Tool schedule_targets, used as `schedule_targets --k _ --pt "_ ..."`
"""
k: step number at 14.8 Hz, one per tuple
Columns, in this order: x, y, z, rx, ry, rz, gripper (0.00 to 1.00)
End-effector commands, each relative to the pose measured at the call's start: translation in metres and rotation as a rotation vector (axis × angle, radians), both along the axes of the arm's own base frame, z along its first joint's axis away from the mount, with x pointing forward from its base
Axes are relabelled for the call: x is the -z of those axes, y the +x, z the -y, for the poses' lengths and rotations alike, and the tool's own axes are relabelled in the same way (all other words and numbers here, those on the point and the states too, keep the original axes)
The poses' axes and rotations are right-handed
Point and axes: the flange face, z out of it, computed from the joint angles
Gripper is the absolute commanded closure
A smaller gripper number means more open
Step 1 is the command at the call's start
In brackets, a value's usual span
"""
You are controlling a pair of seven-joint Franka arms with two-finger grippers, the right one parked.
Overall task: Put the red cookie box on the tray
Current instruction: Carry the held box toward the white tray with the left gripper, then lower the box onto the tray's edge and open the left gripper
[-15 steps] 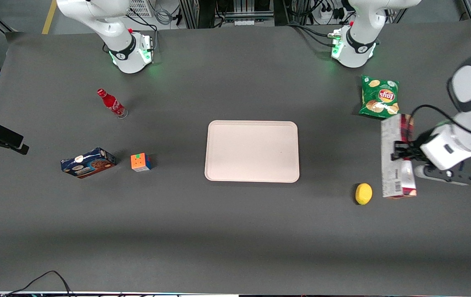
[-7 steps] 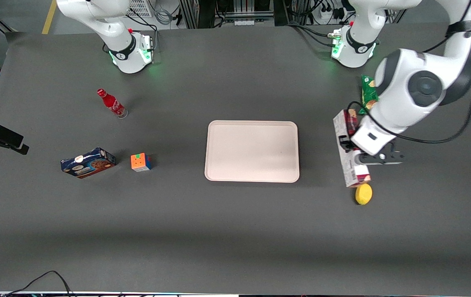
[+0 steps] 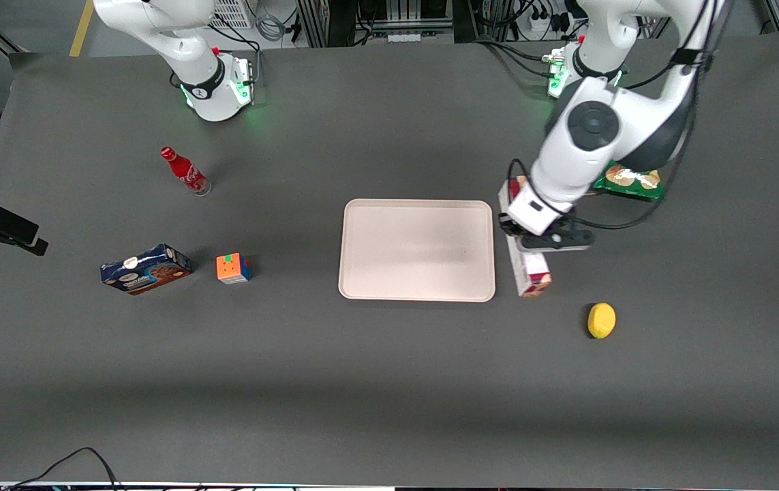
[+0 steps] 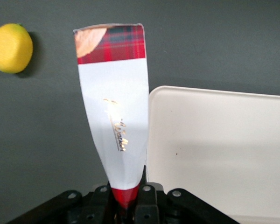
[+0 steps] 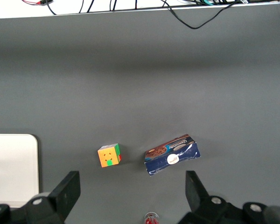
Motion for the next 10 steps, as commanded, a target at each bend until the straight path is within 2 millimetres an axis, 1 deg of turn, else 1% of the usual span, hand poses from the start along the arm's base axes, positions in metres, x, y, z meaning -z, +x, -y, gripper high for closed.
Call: schedule_targets --k 1,2,5,10 --pt "0.044 -0.019 0.037 -0.023 0.051 0.039 1.0" --pt "0.057 -0.023 0.046 -0.017 0.052 0.047 1.0" --pt "0.09 -0.03 0.065 -0.017 0.034 0.045 1.0" --pt "0.115 -0.036 0.07 0.006 0.046 0.024 1.0"
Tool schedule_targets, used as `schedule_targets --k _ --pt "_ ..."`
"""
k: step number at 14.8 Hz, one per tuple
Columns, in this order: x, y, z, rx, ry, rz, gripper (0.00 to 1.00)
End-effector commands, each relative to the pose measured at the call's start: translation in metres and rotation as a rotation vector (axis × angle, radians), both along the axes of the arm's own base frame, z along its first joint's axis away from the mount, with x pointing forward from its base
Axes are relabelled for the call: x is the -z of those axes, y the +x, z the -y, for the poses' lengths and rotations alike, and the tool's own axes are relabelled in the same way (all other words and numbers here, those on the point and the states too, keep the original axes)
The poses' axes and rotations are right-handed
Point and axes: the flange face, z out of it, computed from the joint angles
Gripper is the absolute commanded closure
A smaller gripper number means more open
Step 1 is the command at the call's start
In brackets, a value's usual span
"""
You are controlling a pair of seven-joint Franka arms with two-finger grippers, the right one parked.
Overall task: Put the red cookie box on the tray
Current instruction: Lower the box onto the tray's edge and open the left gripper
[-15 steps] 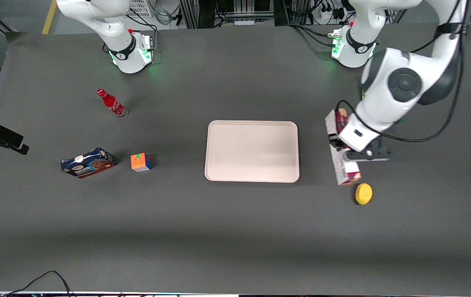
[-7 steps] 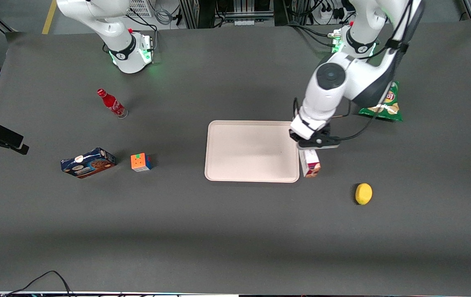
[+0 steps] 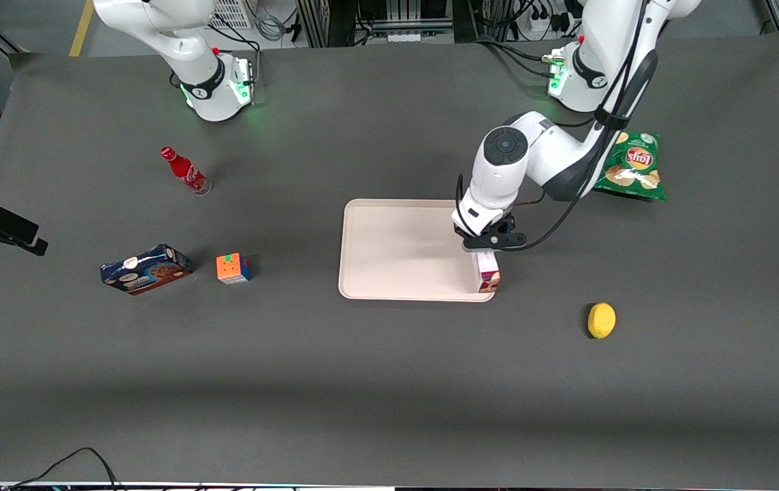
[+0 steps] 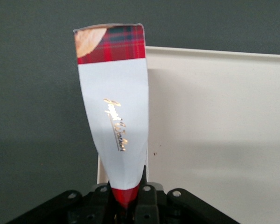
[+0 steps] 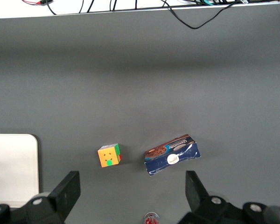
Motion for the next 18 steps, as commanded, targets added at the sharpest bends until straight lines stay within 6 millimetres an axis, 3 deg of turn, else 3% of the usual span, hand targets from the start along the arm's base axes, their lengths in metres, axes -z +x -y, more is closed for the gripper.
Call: schedule_targets --k 1,12,13,14,15,16,17,18 --pt "0.002 0.0 0.006 -0.006 -0.001 0.018 1.0" --pt "0.027 0.004 0.004 0.034 0.01 0.015 1.0" --pt "0.028 0.004 0.004 0.034 0.01 0.013 0.97" --pt "0.027 0.004 0.004 0.034 0.01 0.015 0.85" --pt "0.026 0.005 0.004 0.034 0.008 0.017 0.53" --pt "0.025 0.007 0.005 0.033 0.005 0.021 0.11" --pt "0.023 0.007 0.006 0.037 0.006 0.023 0.0" --pt "0.022 0.009 0.006 0.037 0.004 0.027 0.0"
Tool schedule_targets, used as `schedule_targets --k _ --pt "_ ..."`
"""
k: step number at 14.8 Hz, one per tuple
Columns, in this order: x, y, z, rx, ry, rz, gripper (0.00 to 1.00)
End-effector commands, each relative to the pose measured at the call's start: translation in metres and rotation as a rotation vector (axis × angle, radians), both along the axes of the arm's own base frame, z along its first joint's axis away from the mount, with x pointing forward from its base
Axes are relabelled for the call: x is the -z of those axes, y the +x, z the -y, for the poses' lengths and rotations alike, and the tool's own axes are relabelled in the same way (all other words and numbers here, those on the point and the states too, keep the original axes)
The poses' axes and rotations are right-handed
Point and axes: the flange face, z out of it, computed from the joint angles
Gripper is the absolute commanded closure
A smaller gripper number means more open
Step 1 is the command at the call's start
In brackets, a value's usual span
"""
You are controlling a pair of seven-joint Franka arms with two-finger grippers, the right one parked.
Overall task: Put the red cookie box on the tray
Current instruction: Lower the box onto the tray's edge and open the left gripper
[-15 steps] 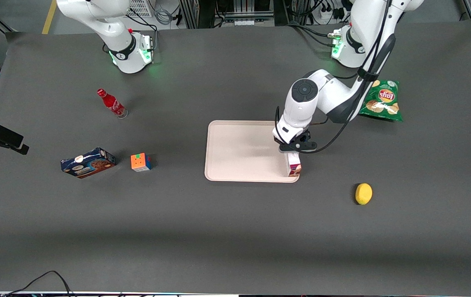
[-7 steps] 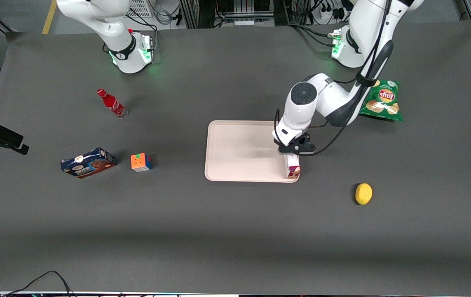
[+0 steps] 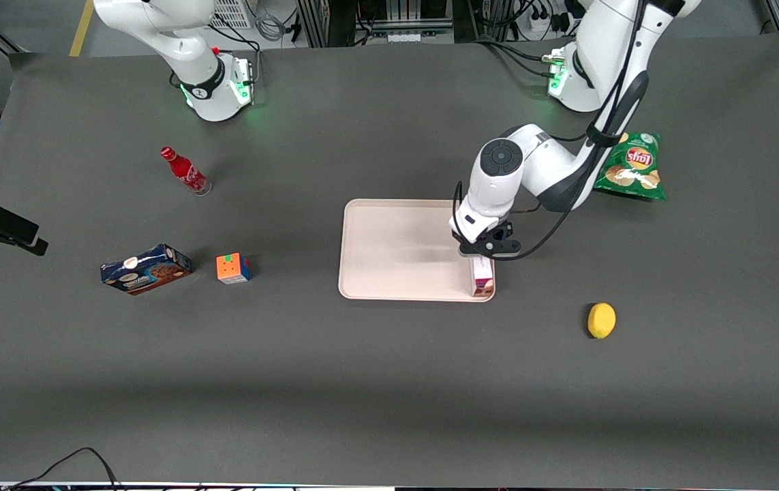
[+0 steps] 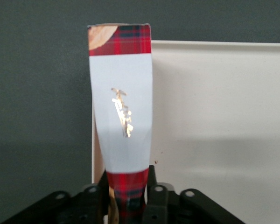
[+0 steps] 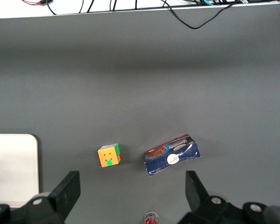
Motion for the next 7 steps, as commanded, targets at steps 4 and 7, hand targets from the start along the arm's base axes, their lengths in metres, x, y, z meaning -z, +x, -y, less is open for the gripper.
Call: schedule_targets --k 4,7 --pt "-0.023 0.021 0.006 -0.014 -0.005 0.053 0.0" --pt "-0.046 0.036 0.007 -0.01 0.023 0.061 0.0"
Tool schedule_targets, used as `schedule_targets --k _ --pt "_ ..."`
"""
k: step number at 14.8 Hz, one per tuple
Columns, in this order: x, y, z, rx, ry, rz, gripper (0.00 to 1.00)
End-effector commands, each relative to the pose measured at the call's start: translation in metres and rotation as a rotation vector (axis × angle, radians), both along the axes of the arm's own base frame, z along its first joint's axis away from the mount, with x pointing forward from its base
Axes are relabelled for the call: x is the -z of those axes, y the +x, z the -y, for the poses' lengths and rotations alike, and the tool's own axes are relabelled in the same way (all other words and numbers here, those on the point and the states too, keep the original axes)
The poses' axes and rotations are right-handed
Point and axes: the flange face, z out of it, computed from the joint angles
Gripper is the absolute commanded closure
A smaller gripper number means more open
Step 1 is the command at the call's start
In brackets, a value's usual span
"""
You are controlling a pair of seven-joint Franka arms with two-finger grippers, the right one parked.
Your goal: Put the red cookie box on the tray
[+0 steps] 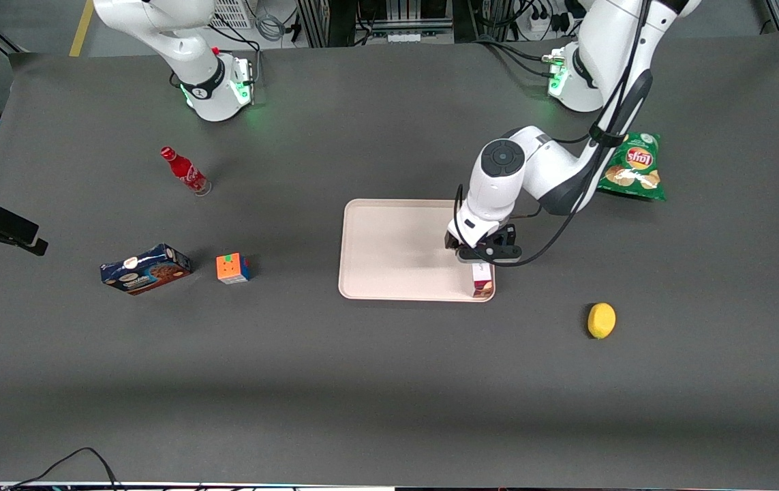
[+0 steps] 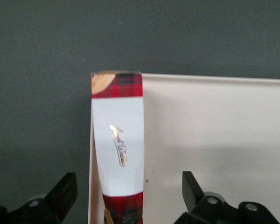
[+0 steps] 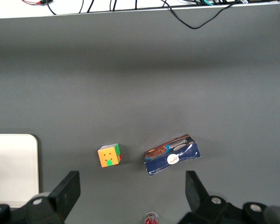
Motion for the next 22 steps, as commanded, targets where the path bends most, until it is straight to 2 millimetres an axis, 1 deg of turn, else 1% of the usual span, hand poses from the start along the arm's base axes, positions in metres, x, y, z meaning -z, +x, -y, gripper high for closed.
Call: schedule_targets --k 1,2,5,7,8,10,11,13,14,15,16,18,19,21,22 --pt "-0.036 0.022 0.0 0.009 0.059 0.011 0.0" --pt "-0.049 0.031 -0.002 0.013 0.079 0.009 0.0" --pt "-0.097 0.056 -0.031 0.04 0.13 0.036 0.0" --pt "-0.147 0.076 -0.062 0.04 0.117 0.019 0.0" --pt "-0.174 0.087 -0.081 0.038 0.084 -0.01 0.0" --pt "-0.227 0.107 -0.132 0.05 0.036 -0.041 0.0" --pt "-0.257 0.112 -0.159 0.065 0.031 -0.047 0.0" --pt "-0.31 0.12 -0.2 0.096 0.048 -0.049 0.0" --pt "-0.335 0.122 -0.224 0.107 0.06 -0.048 0.0" --pt "-0.353 0.122 -0.243 0.122 0.07 -0.049 0.0" --pt "-0.366 0.118 -0.261 0.119 0.074 -0.056 0.0" --pt "-0.386 0.107 -0.284 0.09 0.067 -0.053 0.0" --pt "-0.391 0.104 -0.293 0.083 0.043 -0.051 0.0" --pt "-0.395 0.101 -0.318 0.09 0.007 -0.06 0.0" --pt "-0.396 0.101 -0.324 0.109 0.01 -0.06 0.0"
